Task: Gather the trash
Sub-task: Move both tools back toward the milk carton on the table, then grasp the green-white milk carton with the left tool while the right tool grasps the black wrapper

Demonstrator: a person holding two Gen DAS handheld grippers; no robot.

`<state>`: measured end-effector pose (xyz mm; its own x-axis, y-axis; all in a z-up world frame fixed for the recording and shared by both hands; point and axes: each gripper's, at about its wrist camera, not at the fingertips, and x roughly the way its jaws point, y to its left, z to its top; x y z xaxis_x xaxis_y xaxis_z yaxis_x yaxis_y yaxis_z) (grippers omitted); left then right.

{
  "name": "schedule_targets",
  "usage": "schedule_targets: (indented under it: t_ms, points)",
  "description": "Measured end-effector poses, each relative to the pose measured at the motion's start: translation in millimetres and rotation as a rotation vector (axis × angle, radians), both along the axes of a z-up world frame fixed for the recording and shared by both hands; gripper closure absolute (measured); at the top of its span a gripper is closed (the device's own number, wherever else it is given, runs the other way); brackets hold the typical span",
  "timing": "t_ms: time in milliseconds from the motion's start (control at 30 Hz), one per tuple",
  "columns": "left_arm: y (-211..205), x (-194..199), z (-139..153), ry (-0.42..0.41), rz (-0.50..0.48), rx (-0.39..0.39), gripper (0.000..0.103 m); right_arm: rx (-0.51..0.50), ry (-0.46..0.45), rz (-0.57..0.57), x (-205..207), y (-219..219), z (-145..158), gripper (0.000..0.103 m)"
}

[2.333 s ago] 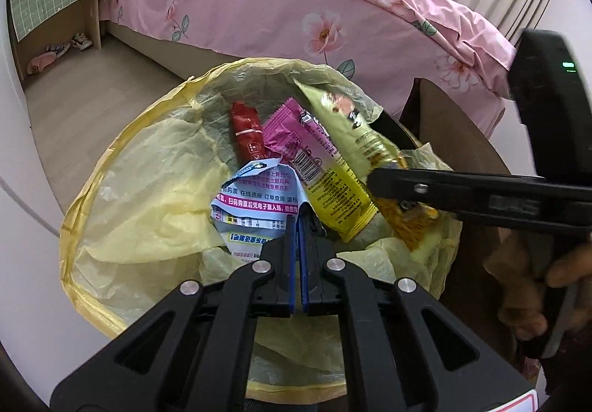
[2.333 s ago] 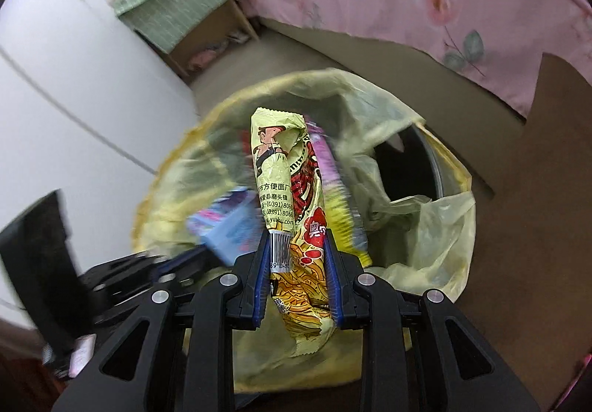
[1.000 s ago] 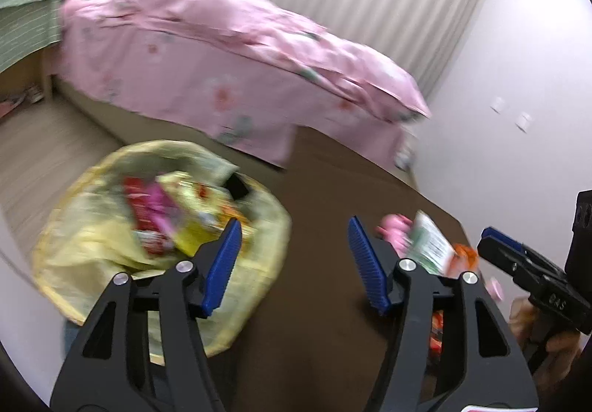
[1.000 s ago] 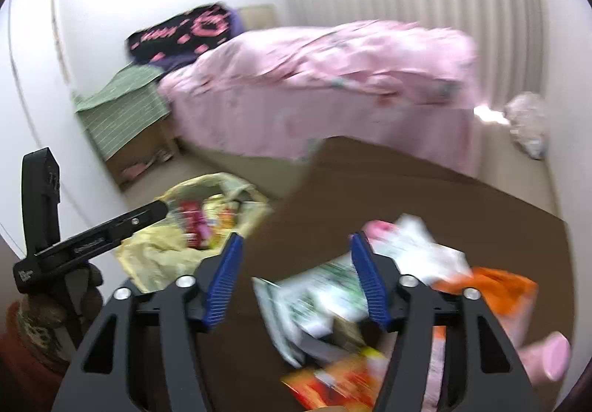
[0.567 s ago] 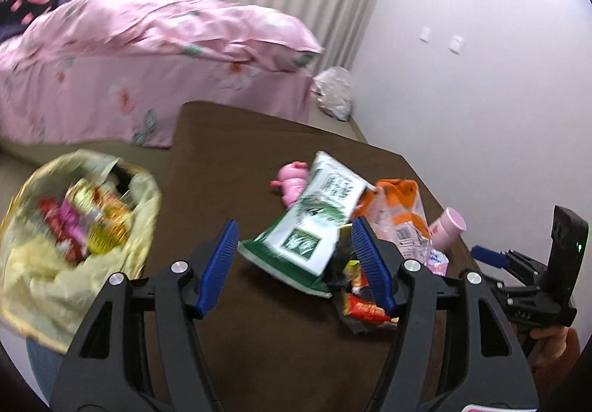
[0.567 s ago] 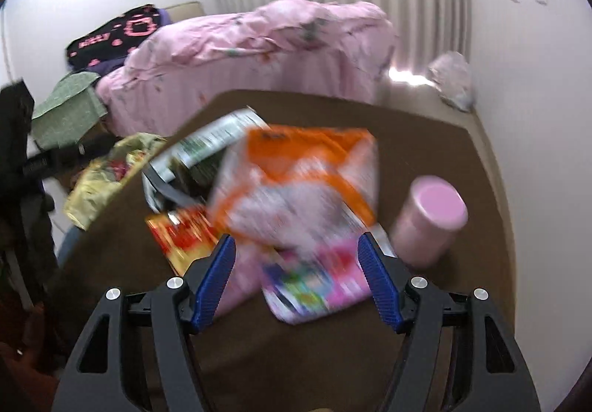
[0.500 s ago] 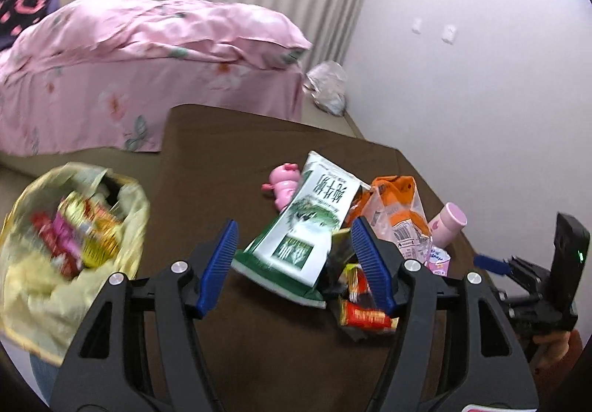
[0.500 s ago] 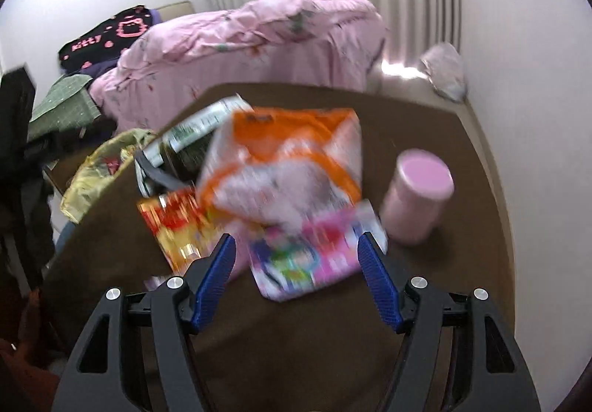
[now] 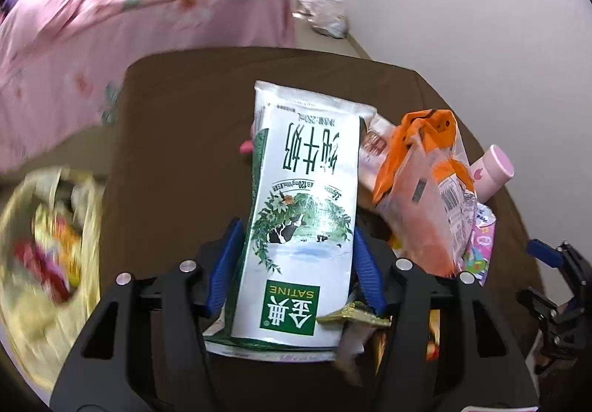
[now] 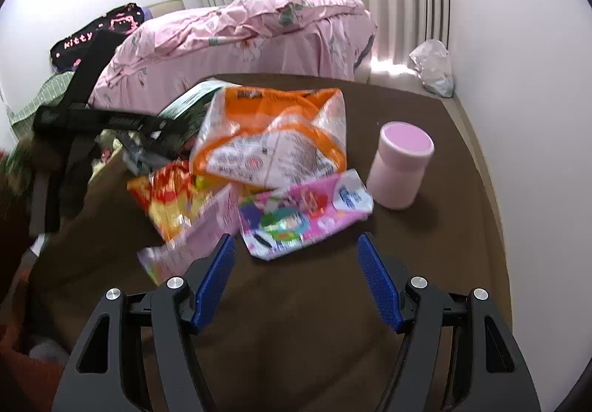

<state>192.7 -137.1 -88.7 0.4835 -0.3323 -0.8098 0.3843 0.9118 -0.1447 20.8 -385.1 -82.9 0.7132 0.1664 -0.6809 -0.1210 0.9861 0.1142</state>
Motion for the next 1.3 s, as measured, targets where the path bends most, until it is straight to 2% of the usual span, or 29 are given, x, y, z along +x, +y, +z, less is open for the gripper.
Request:
schedule_targets:
  t_ms: [167, 267, 367, 500, 600, 733, 833, 933, 1000, 1033, 1100, 1167, 1233, 1300]
  points:
    - [39.4, -35.5, -2.7, 0.016, 0.136, -0.026, 0.050, 0.004, 0.017, 0.049, 18.9, 21.0, -2.4, 0.041]
    - [51.8, -55.7, -0.1, 0.010, 0.142, -0.084, 0.050, 0.021, 0.027, 0.122, 23.8, 43.4, -3.0, 0.044]
    - [60.0, -72.5, 3.4, 0.028, 0.110, -0.148, 0.048, -0.017, -0.003, 0.184, 18.6, 66.7, -0.5, 0.044]
    - [77.9, -87.3, 20.5, -0.040, 0.110, -0.235, 0.038, -0.041, -0.032, 0.272, 9.4, 85.2, 3.6, 0.044]
    - [91.8, -83.3, 21.7, -0.071, 0.182, -0.233, 0.038, -0.081, -0.006, 0.285, 7.0, 90.6, 1.3, 0.044]
    - [111.0, -79.8, 24.7, -0.110, 0.261, -0.191, 0.038, -0.016, -0.012, 0.373, -11.9, 105.5, 12.2, 0.044]
    - [128.6, -74.6, 23.3, -0.106, 0.300, -0.237, 0.038, 0.010, 0.013, 0.479, -16.2, 128.8, 15.0, 0.044]
    - [134.5, -71.2, 19.0, -0.096, 0.298, -0.249, 0.038, -0.048, 0.048, 0.532, -12.0, 153.5, 2.1, 0.044]
    - [137.2, -71.7, 16.0, -0.091, 0.297, -0.242, 0.038, -0.094, 0.084, 0.532, -5.6, 160.8, -9.1, 0.064]
    - [137.7, -71.7, 14.6, -0.088, 0.294, -0.242, 0.038, -0.102, 0.106, 0.530, -2.8, 160.7, -13.5, 0.082]
    - [136.7, -73.5, 14.3, -0.089, 0.275, -0.229, 0.038, -0.061, 0.100, 0.505, -1.1, 150.1, -10.7, 0.082]
    - [130.6, -75.1, 16.7, -0.095, 0.237, -0.226, 0.038, -0.062, 0.069, 0.463, -4.2, 137.7, -3.7, 0.083]
    - [117.1, -74.9, 20.5, -0.086, 0.171, -0.228, 0.035, -0.047, 0.040, 0.417, -9.6, 125.3, 2.3, 0.083]
    - [93.4, -72.6, 26.5, -0.092, 0.106, -0.183, 0.035, -0.015, 0.022, 0.368, -11.6, 112.3, 6.6, 0.083]
